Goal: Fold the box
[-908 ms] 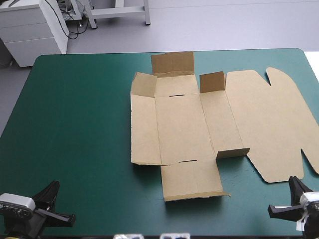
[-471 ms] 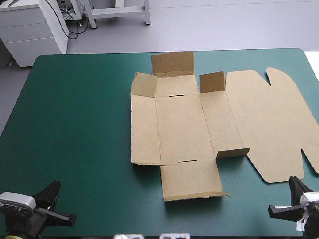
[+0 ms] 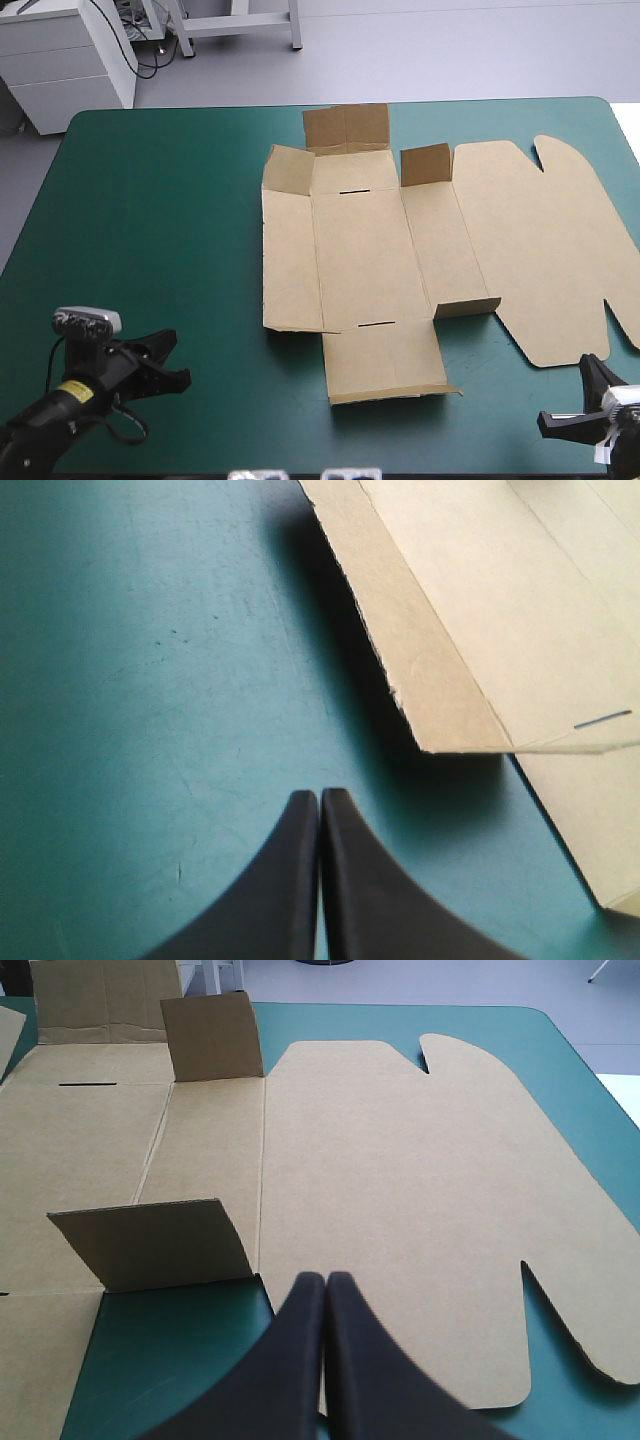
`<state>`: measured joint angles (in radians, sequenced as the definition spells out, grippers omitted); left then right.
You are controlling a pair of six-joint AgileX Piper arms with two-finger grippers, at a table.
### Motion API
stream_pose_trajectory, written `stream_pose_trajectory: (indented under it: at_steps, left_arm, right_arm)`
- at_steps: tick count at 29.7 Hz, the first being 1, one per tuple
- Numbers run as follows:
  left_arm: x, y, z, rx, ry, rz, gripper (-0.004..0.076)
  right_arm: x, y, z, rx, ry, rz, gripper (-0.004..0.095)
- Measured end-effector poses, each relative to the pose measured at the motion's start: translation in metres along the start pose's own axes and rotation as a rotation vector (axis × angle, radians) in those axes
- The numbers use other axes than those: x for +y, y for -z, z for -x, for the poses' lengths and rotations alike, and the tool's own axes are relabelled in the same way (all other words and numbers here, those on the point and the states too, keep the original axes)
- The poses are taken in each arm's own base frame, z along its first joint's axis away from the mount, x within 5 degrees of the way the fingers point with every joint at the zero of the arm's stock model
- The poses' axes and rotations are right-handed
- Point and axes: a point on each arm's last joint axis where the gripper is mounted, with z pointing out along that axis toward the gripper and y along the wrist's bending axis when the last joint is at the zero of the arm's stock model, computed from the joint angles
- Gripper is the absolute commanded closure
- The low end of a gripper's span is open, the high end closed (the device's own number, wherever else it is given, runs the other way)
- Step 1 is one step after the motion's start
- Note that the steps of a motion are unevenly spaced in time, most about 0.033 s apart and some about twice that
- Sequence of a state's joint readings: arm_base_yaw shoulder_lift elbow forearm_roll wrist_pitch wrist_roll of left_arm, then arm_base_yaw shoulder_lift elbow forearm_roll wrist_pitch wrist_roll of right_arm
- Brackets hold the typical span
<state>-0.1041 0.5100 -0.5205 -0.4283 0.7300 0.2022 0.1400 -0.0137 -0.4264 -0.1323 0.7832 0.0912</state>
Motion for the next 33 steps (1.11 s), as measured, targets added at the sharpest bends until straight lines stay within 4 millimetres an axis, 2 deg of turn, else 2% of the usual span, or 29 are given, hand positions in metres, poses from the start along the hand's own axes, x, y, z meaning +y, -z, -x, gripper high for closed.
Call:
stream_pose_trajectory:
  at_steps: [5,9,17,25,33]
  left_arm:
    - [0.004,-0.026,0.025,0.088,0.046,0.007,0.0731]
    - [0.007,-0.05,0.038,0.183,0.086,0.003,0.0731]
    - [0.013,-0.097,0.047,0.374,0.217,-0.038,0.0731]
    - [0.014,-0.131,0.058,0.509,0.308,-0.09,0.0731]
    - [0.013,-0.156,0.07,0.522,0.407,-0.146,0.0728]
  right_arm:
    - [0.0,0.0,0.0,0.0,0.0,0.0,0.0927]
    - [0.0,0.0,0.0,0.0,0.0,0.0,0.0927]
    - [0.0,0.0,0.0,0.0,0.0,0.0,0.0927]
    - [0.0,0.0,0.0,0.0,0.0,0.0,0.0927]
    - [0.0,0.0,0.0,0.0,0.0,0.0,0.0927]
